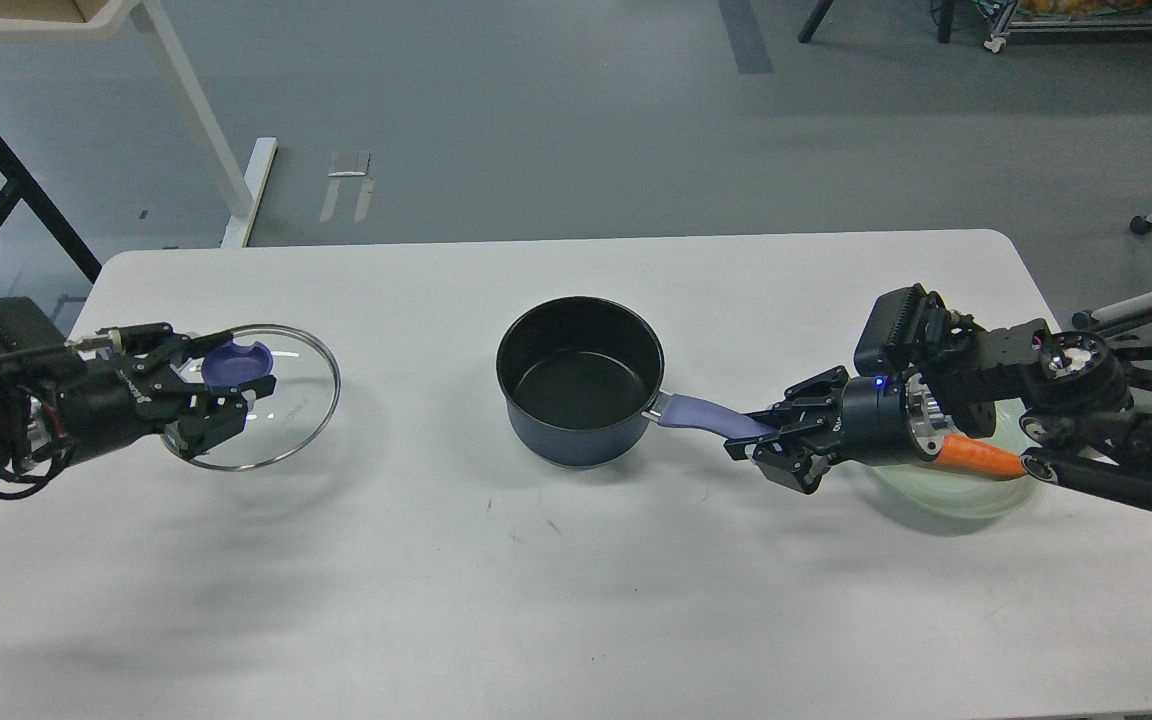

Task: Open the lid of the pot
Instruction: 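Lower the lid onto the table beside the pot and release it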

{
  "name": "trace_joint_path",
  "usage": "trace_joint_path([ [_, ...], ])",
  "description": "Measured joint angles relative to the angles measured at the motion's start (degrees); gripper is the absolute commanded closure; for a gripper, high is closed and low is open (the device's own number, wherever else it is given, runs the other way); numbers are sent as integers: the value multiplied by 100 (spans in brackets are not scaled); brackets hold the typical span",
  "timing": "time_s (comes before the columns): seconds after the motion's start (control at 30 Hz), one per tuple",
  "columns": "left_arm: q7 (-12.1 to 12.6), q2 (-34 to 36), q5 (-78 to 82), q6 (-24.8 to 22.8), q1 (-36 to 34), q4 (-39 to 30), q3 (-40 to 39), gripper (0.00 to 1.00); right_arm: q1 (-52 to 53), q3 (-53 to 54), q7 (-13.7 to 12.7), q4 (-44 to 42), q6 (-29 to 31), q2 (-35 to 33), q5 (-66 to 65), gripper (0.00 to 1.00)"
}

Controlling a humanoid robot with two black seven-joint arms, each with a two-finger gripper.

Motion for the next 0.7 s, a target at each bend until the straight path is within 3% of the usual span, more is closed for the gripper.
trace_joint_path([
  [0.4, 0, -296, -10, 327, 588, 647, -11, 52, 0, 0, -1, 4, 0, 0, 0, 65],
  [0.7, 0, -342, -9, 337, 647, 774, -15, 27, 0, 0, -1, 1, 0, 0, 0, 65],
])
